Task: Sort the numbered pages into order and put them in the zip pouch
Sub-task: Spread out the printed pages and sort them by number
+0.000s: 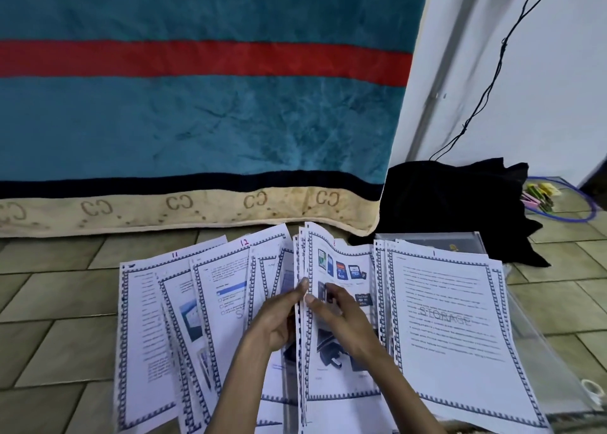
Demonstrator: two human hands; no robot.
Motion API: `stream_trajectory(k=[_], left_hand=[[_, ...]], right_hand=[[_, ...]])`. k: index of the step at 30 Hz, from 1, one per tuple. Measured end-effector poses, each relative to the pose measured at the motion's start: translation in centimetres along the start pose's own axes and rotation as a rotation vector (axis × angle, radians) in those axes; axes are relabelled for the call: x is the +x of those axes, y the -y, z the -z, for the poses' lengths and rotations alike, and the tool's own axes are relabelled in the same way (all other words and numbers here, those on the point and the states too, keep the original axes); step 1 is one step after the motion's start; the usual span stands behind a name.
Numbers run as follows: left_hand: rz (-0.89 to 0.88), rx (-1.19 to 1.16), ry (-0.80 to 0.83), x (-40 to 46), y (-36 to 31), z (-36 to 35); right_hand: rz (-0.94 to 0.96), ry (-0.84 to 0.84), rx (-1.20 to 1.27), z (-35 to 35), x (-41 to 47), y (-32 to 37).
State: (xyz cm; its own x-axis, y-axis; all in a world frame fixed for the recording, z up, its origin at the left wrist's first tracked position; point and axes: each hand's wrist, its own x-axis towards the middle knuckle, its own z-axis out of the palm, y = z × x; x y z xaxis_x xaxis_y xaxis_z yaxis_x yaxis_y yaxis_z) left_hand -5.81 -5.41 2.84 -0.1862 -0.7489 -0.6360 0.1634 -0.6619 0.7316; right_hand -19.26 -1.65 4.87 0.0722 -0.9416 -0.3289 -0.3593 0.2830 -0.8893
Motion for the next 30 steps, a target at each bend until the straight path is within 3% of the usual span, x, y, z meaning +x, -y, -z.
stream_trajectory(k=[7,12,16,20,24,27,30], left_hand=[[0.029,-0.142,0.088,0.5,0.5,-0.7],[-0.054,-0.212,-0.046,1.2,0.5,1.8],[-0.068,-0.184,-0.148,1.6,0.5,2.8],[-0.092,-0.238,-0.142,1.8,0.4,2.2],[-0.028,-0.191,0.053,1.5,0.0,0.3],[-0.009,-0.151,0.074,1.5,0.0,-0.6],[-0.014,-0.198,0.044,1.8,0.2,0.1]], right_hand=[[0.064,-0.075,-0.08,0.8,0.6,-0.7],[0.058,-0.304,-0.111,4.6,0.5,-1.8],[0.158,-0.457,-0.237,6.8,-0.6,-1.3],[0.056,-0.33,-0.185,6.6,-1.1,0.5],[0.004,-0.085,-0.134,3.6,-1.5,1.9],[-0.018,-0.096,-0.209,1.7,-1.1,2.0],[0.01,-0.211,-0.262,2.4,-1.0,1.7]])
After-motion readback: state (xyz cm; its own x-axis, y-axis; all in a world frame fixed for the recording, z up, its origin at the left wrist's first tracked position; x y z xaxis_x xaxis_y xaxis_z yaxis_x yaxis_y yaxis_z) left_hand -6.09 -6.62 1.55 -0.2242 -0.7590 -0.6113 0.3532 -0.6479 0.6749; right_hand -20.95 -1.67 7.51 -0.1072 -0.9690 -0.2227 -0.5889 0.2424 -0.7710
